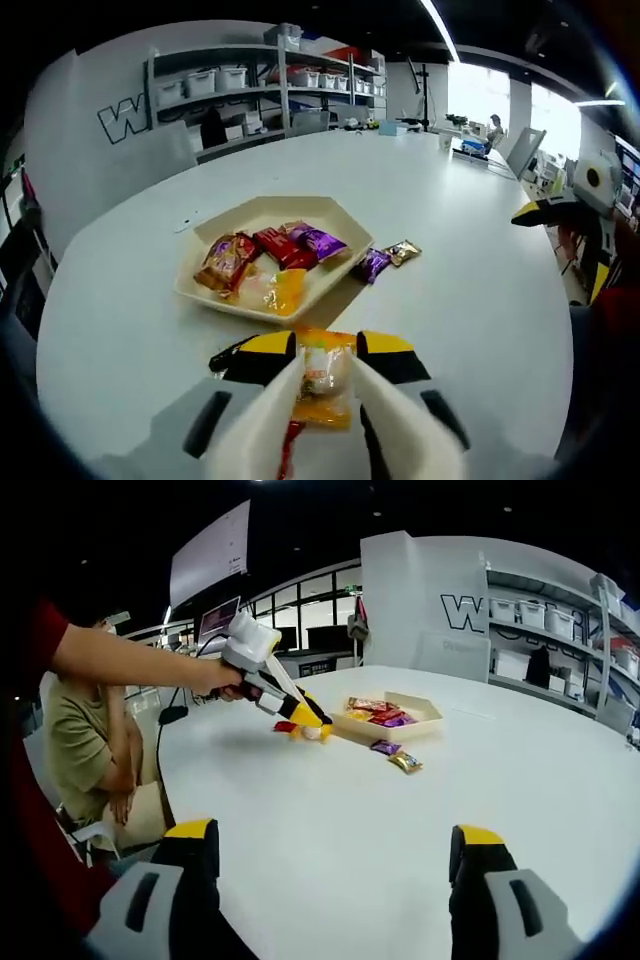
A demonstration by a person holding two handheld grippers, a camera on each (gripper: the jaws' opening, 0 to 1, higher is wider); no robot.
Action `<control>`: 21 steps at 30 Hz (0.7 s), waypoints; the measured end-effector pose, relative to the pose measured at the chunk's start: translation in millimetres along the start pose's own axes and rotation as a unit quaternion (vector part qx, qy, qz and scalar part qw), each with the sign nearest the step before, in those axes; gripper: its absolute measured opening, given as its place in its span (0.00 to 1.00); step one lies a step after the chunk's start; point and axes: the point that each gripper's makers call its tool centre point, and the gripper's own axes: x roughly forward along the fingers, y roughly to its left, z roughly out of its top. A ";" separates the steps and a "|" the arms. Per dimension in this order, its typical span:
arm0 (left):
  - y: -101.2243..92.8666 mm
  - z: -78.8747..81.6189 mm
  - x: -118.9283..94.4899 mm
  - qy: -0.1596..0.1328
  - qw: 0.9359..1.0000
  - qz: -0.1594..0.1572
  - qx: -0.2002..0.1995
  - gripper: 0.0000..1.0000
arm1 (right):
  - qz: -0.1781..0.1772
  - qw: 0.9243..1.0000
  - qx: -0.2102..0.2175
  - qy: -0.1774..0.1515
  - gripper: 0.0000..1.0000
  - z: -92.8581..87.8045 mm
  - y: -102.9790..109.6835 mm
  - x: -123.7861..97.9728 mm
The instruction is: Place the target food into the container with the food tongs after gripping and lifting it, then release it inside without dropping or visibly crushing the food.
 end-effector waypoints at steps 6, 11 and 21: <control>-0.4 -0.7 0.1 0.000 1.000 0.001 -0.006 0.22 | -0.001 1.000 -0.002 0.001 0.94 -0.5 -0.4 -0.8; -0.5 -1.7 -0.2 -0.001 1.000 0.005 -0.015 0.22 | -0.003 1.000 -0.002 -0.001 0.94 -0.8 -0.9 -3.1; -7.9 -1.9 -5.4 -0.005 0.999 0.016 -0.035 0.22 | -0.004 1.000 -0.005 -0.005 0.94 2.7 -0.9 -6.4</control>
